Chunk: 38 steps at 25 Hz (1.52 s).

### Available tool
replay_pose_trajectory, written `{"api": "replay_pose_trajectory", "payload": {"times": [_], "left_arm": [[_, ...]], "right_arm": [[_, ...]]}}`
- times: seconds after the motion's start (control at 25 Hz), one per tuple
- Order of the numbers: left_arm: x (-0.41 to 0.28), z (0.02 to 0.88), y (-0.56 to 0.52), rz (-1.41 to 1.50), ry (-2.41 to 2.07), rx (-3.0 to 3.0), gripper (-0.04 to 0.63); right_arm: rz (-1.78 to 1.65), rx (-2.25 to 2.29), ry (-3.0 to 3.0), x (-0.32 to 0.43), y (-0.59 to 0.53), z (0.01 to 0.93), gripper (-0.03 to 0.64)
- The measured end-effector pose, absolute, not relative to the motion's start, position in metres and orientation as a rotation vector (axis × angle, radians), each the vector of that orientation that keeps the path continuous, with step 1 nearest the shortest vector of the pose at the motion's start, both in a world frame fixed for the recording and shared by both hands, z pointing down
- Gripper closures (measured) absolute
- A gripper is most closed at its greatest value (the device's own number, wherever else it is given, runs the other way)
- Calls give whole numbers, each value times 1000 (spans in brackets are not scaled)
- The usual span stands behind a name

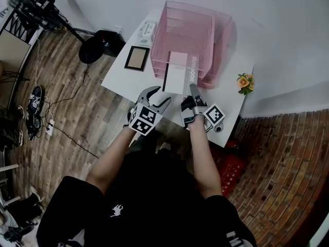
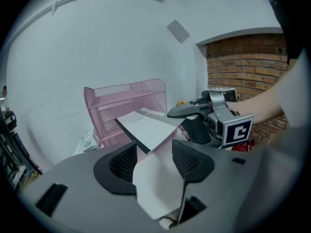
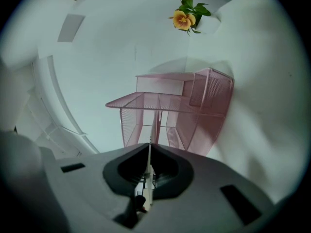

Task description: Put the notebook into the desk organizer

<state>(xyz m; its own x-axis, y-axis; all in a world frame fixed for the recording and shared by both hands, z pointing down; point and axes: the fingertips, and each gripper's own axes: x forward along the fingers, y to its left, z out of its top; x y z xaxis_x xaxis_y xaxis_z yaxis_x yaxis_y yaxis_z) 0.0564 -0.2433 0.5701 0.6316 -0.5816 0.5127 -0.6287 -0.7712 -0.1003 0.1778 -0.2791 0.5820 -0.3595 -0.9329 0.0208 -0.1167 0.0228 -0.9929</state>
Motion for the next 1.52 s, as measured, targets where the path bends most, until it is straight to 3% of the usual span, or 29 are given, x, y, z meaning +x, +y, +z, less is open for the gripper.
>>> {"api": "replay_pose_trajectory", "payload": {"times": [0.2, 0.48, 0.6, 1.0, 1.52], "left_arm": [[57, 586, -251, 859, -991, 2742, 371], [54, 588, -267, 812, -1030, 2715, 477], [54, 588, -273, 809, -1037, 2709, 489], [58, 587, -298, 808, -1092, 2682, 495], [66, 581, -325, 810, -1162, 2685, 494]], "right_arm": [[-1422, -1114, 1556, 178, -281, 584, 606], [-1420, -1141, 1575, 178, -291, 584, 604], [-1412, -1161, 1605, 178, -297, 581, 596], [-1363, -1278, 1761, 178, -306, 574, 472], [-1396, -1299, 1784, 182, -298, 585, 466]]}}
